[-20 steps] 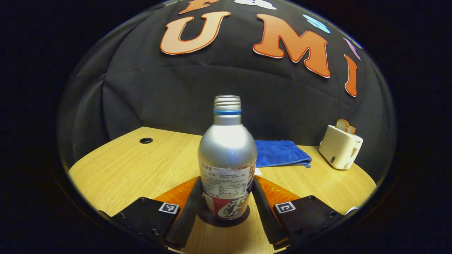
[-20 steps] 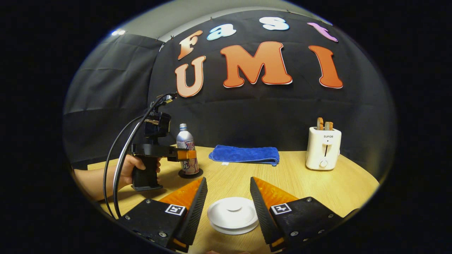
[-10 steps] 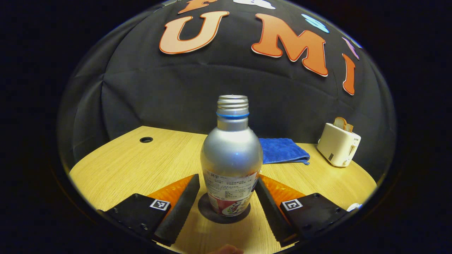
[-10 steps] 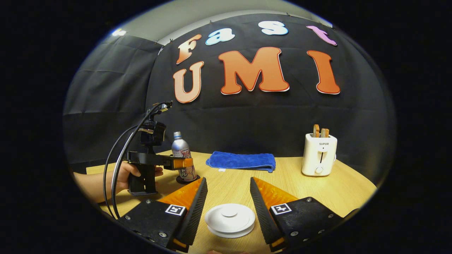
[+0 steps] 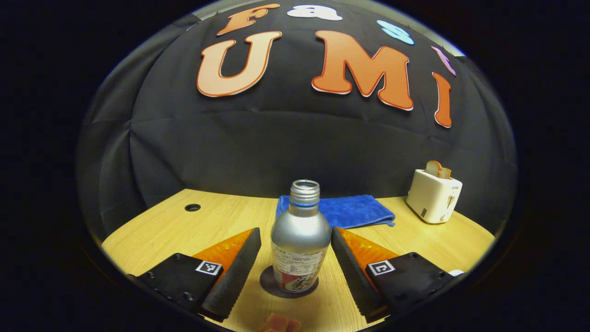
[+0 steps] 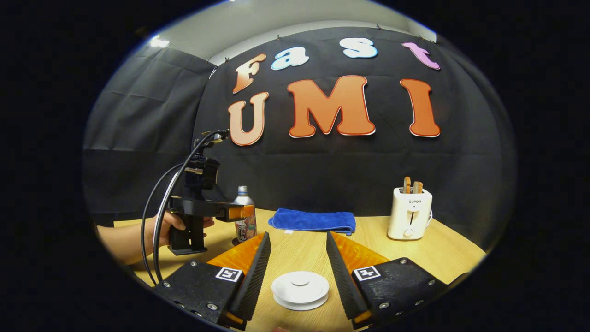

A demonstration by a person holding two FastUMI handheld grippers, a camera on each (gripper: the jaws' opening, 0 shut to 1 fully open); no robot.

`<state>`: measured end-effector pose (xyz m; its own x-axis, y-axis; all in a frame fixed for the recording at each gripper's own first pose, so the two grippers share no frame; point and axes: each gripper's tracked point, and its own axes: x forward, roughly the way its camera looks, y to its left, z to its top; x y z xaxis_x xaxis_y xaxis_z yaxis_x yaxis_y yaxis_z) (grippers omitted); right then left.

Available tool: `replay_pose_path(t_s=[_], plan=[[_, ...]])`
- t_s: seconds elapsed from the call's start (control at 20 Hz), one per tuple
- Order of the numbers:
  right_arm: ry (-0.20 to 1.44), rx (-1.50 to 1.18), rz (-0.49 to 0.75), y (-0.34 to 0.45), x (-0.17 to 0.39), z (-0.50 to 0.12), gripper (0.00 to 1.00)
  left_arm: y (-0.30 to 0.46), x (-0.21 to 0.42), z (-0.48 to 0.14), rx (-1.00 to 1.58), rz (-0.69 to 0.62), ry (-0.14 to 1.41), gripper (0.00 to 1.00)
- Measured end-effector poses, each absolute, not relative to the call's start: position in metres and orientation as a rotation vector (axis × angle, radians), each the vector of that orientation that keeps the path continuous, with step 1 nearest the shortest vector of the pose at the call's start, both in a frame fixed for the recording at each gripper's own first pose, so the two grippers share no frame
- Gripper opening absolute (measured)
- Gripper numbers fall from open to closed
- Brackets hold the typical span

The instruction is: Open the teacup lid with one hand, grasp the water bottle and pour water into the teacup with the other hand; after pouring, place the water bottle on the coaster and then close the teacup lid.

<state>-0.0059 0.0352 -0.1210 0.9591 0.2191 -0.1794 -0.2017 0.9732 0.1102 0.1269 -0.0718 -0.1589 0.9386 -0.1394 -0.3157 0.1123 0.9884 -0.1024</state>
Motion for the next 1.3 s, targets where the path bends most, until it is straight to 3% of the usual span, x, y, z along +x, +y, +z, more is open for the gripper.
replay_pose_path(t_s=[0.5,0.85,0.9,0.95,1.3], plan=[[0.146,0.089,0.167,0.026,-0.004,-0.094,0.73,-0.031,0.065,-0.062,-0.081,-0.030,0.111,0.99],[0.054,-0.016,0.116,0.026,0.002,-0.054,0.73,-0.016,0.012,-0.030,-0.084,-0.010,0.042,0.99],[0.045,-0.029,0.106,0.027,0.003,-0.049,0.77,-0.012,0.005,-0.025,-0.084,-0.004,0.031,0.99],[0.037,-0.038,0.098,0.027,0.004,-0.046,0.73,-0.010,-0.001,-0.020,-0.086,0.000,0.018,0.99],[0.001,0.016,0.073,0.028,0.005,-0.030,0.76,0.000,-0.031,-0.006,-0.036,0.035,-0.033,0.99]])
